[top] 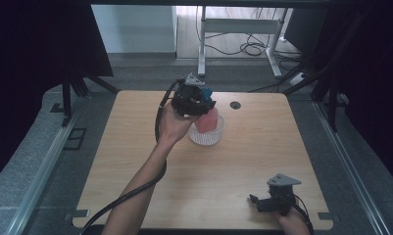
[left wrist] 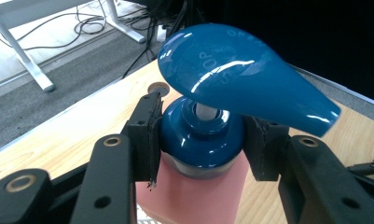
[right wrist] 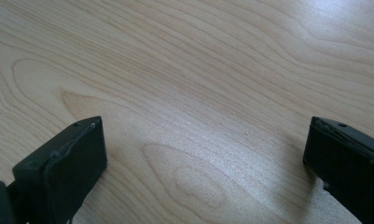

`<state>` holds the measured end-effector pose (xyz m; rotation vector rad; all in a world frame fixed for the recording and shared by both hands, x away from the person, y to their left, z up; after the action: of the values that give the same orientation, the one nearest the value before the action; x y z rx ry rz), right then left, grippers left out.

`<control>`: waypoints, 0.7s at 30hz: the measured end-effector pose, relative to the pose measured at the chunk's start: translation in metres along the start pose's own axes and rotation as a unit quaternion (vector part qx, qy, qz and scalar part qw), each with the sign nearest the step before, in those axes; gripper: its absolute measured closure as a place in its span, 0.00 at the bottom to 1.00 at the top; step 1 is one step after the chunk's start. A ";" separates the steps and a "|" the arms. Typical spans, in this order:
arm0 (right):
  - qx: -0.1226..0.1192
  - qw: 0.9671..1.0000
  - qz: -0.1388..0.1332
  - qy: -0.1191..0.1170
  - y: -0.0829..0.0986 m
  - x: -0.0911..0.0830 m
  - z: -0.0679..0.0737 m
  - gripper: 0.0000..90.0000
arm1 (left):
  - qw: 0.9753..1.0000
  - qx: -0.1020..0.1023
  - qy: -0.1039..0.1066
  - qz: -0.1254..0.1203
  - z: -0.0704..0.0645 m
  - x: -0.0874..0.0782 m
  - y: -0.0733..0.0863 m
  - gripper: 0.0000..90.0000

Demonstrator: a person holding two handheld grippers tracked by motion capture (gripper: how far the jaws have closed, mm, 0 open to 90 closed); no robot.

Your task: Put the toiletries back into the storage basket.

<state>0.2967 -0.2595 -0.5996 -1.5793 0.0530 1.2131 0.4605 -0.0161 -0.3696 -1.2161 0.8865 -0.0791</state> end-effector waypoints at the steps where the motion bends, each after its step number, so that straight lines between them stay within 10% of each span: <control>1: -0.001 1.000 0.000 0.000 0.000 0.000 0.000 0.00 | 1.000 -0.001 -0.001 -0.001 0.000 0.002 -0.001 0.58; 21: -0.002 1.000 0.000 -0.001 0.000 0.000 0.000 0.00 | 1.000 -0.010 -0.029 0.008 0.003 0.039 0.003 0.58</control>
<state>0.2966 -0.2591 -0.5998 -1.5820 0.0492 1.2166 0.4876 -0.0318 -0.3931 -1.2234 0.8491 -0.0220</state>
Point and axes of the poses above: each handheld gripper's, and its own axes: x roughly forward along the jaws, y roughly out of its underside, z roughly to its left, the point moved 8 cm from there along x, roughly forward along the jaws, and after that the axes turned 9 degrees about -y, right-handed, at the moved point
